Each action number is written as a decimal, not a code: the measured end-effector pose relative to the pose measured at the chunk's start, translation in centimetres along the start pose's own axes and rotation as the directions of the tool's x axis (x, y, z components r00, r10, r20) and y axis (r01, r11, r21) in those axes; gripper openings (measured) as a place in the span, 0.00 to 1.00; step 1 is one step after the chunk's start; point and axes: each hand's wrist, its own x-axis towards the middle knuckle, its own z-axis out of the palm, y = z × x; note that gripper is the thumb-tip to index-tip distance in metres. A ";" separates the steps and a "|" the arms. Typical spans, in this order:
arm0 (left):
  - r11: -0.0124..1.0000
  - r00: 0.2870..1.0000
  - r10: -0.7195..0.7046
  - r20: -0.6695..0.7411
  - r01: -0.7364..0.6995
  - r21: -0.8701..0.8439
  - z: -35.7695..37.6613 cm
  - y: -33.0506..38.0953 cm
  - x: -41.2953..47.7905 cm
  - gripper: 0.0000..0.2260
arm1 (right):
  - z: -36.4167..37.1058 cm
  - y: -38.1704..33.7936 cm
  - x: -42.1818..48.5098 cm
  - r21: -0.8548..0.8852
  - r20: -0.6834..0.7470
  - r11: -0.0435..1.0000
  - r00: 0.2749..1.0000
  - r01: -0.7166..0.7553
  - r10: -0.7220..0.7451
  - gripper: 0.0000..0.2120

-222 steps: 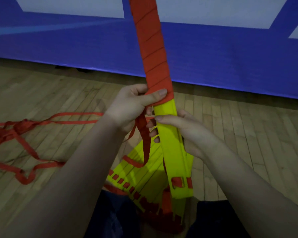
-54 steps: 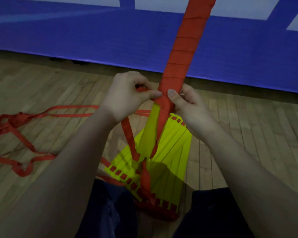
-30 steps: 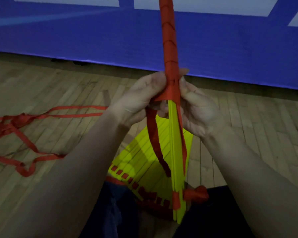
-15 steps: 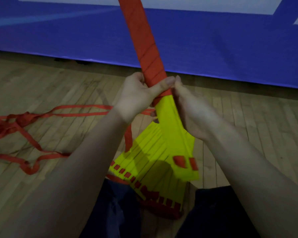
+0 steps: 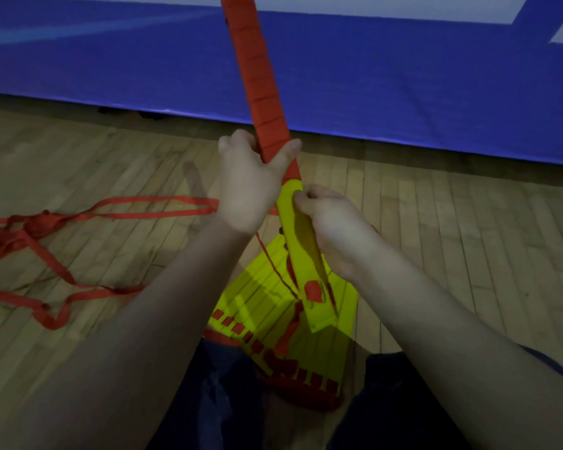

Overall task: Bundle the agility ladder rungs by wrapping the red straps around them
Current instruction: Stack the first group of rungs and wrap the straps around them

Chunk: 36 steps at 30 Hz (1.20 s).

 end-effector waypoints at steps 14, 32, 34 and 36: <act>0.835 0.826 -0.002 0.563 0.311 -0.454 -2.5 1.0 0.4 0.14 | -1.9 -1.6 -0.4 0.274 0.112 0.957 0.986 0.090 -0.125 0.21; 0.873 0.934 -0.248 0.256 0.330 -0.359 0.5 0.0 -0.7 0.12 | 0.2 0.4 -0.5 -0.443 -0.077 0.887 0.980 0.131 -0.183 0.15; 0.897 0.947 -0.209 0.246 0.286 -0.338 0.4 0.4 -0.8 0.13 | 0.0 1.3 -0.3 -0.591 -0.052 0.770 0.942 0.239 -0.332 0.18; 0.904 0.949 -0.159 0.271 0.250 -0.347 0.1 0.2 -0.4 0.10 | -0.7 1.8 0.1 -0.669 -0.045 0.688 0.909 0.281 -0.415 0.22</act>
